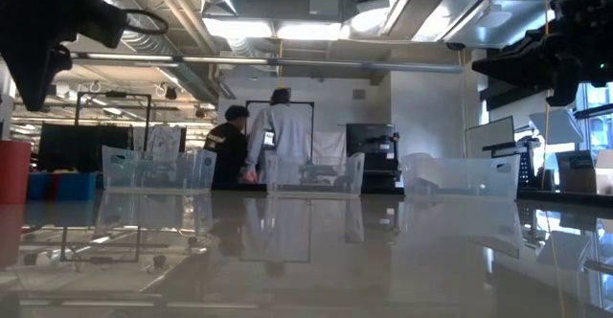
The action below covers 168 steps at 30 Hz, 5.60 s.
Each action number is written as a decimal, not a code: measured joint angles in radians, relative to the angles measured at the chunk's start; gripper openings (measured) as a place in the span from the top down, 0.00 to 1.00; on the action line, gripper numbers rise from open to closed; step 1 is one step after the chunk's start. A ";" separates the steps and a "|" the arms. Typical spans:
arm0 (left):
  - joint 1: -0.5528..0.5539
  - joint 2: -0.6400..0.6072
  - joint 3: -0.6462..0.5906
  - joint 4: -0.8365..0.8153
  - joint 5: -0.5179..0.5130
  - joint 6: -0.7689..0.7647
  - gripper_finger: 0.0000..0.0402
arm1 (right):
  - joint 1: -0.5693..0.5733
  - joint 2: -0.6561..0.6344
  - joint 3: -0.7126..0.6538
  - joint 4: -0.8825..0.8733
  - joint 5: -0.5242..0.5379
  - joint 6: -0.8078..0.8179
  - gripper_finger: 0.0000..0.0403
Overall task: Sort blocks by size
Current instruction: Put the cylindrical orange block into the left transparent bin, then put the cylindrical blue block into the left transparent bin
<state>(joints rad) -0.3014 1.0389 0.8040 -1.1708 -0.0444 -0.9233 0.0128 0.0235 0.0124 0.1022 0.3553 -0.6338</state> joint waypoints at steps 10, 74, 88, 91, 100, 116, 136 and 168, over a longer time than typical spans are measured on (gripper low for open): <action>-0.046 0.099 -0.001 0.000 -0.014 -0.060 0.52 | 0.000 0.000 0.000 -0.009 0.000 -0.003 0.97; 0.220 0.079 0.205 -0.022 -0.292 0.253 0.66 | 0.000 0.000 0.000 -0.025 0.029 -0.003 0.97; 0.608 0.079 0.262 0.051 -0.444 0.536 0.66 | 0.000 0.000 0.000 -0.025 0.030 -0.003 0.97; 0.691 0.079 0.262 0.098 -0.445 0.593 0.66 | 0.000 0.000 0.000 -0.024 0.030 -0.003 0.97; 0.887 0.090 0.254 0.240 -0.444 0.744 0.66 | 0.000 0.000 0.000 -0.024 0.056 -0.004 0.97; 1.072 0.165 0.175 0.433 -0.356 0.849 0.66 | 0.000 0.000 0.000 -0.025 0.056 -0.004 0.97; 1.115 0.433 0.152 0.476 -0.248 0.864 0.66 | 0.000 0.000 0.000 -0.025 0.056 -0.004 0.97; 1.091 0.353 0.228 0.393 -0.253 0.870 0.50 | 0.000 0.000 0.000 -0.025 0.056 -0.004 0.97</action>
<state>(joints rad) 0.7892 1.3918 1.0320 -0.7777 -0.2973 -0.0534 0.0127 0.0238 0.0128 0.0769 0.4115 -0.6380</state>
